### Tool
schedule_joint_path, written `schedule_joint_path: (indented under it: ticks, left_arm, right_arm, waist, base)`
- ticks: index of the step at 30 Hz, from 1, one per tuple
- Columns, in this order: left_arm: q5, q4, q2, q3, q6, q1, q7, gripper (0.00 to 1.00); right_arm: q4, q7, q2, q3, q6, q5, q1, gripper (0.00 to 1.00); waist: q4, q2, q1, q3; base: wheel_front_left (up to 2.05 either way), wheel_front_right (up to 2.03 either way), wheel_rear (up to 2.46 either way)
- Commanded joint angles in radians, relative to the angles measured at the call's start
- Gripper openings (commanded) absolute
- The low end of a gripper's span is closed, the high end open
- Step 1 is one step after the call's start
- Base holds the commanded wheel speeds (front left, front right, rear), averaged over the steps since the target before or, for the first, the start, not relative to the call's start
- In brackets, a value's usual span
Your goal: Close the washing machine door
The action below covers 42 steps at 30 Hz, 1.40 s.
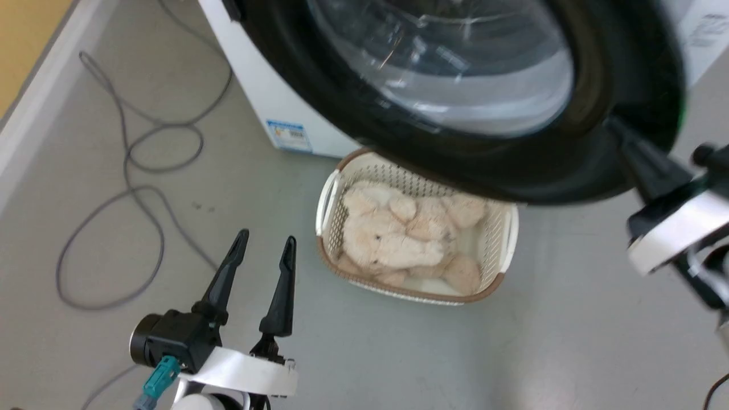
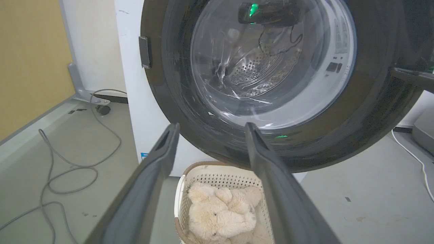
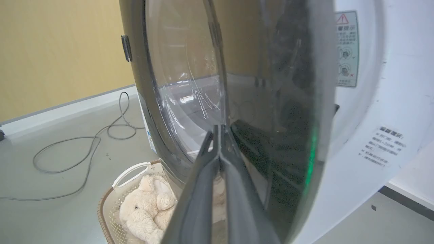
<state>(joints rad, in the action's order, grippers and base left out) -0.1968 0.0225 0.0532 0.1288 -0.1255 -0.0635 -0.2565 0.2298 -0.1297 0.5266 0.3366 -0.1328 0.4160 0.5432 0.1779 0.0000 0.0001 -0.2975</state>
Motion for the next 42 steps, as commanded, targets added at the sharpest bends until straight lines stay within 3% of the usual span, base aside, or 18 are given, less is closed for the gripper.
schedule_joint_path:
  ticks: [1,14,25,34,42]
  left_arm:
    - [-0.004,0.006,-0.001,0.003,-0.002,-0.022,-0.005,1.00]
    - [-0.045,0.030,-0.003,0.041,0.005,-0.098,-0.005,1.00]
    - [-0.073,0.032,-0.003,0.042,0.024,-0.119,-0.005,1.00]
    - [-0.064,0.015,-0.003,0.027,0.030,-0.098,-0.005,1.00]
    - [-0.043,-0.023,-0.003,-0.015,0.025,-0.033,-0.005,1.00]
  right_arm:
    - [0.014,0.005,0.019,-0.006,0.002,0.013,0.033,0.00]
    - [0.136,0.070,0.092,-0.091,0.002,0.066,0.254,0.00]
    - [0.259,0.107,0.062,-0.161,0.002,0.072,0.377,0.00]
    - [0.300,0.061,0.044,-0.126,0.002,0.062,0.332,0.00]
    - [0.248,-0.047,-0.022,-0.091,0.002,0.075,0.150,0.00]
  waist:
    - [0.021,0.0000,-0.0001,-0.035]
    - [0.070,0.0000,-0.0001,-0.151]
    - [0.076,0.0000,-0.0001,-0.168]
    - [0.045,0.0000,-0.0001,-0.094]
    - [-0.037,0.0000,-0.0001,0.064]
  base:
    - [0.00,0.00,0.00]
    - [0.00,0.00,0.00]
    - [0.00,0.00,0.00]
    - [0.00,0.00,0.00]
    - [0.00,0.00,0.00]
